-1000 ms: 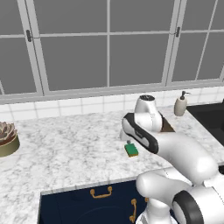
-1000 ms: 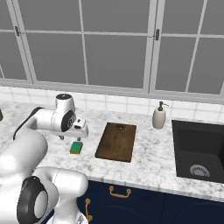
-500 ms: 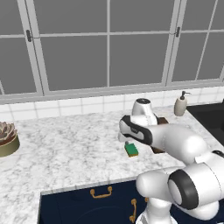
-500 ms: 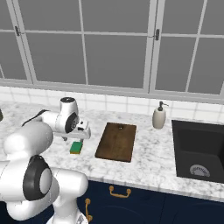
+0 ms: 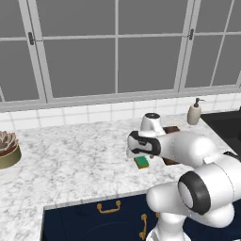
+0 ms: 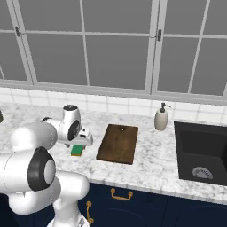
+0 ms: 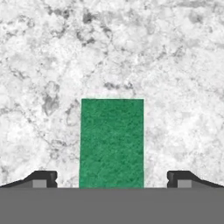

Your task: Pick up the sponge from the counter and clean the cutting board by briefly scrubbing or pressing down on the cutting board. Once finished, release the sponge.

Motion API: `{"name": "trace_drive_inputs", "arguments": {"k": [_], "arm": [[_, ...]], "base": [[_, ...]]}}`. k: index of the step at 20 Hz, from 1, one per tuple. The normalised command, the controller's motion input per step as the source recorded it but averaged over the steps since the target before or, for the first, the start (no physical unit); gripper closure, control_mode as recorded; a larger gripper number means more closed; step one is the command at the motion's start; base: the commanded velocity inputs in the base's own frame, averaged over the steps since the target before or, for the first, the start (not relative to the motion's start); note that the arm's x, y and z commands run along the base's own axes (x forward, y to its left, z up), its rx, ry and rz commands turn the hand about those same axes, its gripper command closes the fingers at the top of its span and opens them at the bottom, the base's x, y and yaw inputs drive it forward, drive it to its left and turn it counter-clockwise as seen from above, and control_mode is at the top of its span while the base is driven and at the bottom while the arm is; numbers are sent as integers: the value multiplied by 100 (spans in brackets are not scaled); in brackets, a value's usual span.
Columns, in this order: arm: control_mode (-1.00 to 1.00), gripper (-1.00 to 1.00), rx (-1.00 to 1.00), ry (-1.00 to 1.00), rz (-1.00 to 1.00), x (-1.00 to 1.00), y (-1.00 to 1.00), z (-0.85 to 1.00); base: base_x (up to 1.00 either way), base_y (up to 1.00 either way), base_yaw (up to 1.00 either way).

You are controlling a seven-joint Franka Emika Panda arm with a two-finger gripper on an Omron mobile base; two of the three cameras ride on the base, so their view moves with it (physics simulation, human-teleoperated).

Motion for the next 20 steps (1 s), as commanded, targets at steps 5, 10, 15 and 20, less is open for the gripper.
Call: {"name": "trace_drive_inputs", "arguments": {"k": [5,10,15,20], "arm": [[-100,-100,-1,0,0,20,0,-33],[-100,-100,-3,0,0,33,1,-21],[-100,-100,-2,0,0,29,6,-25],[-100,100,-4,0,0,8,15,-45]], "base": [[0,0,0],[0,0,0],[0,0,0],[0,0,0]]}}
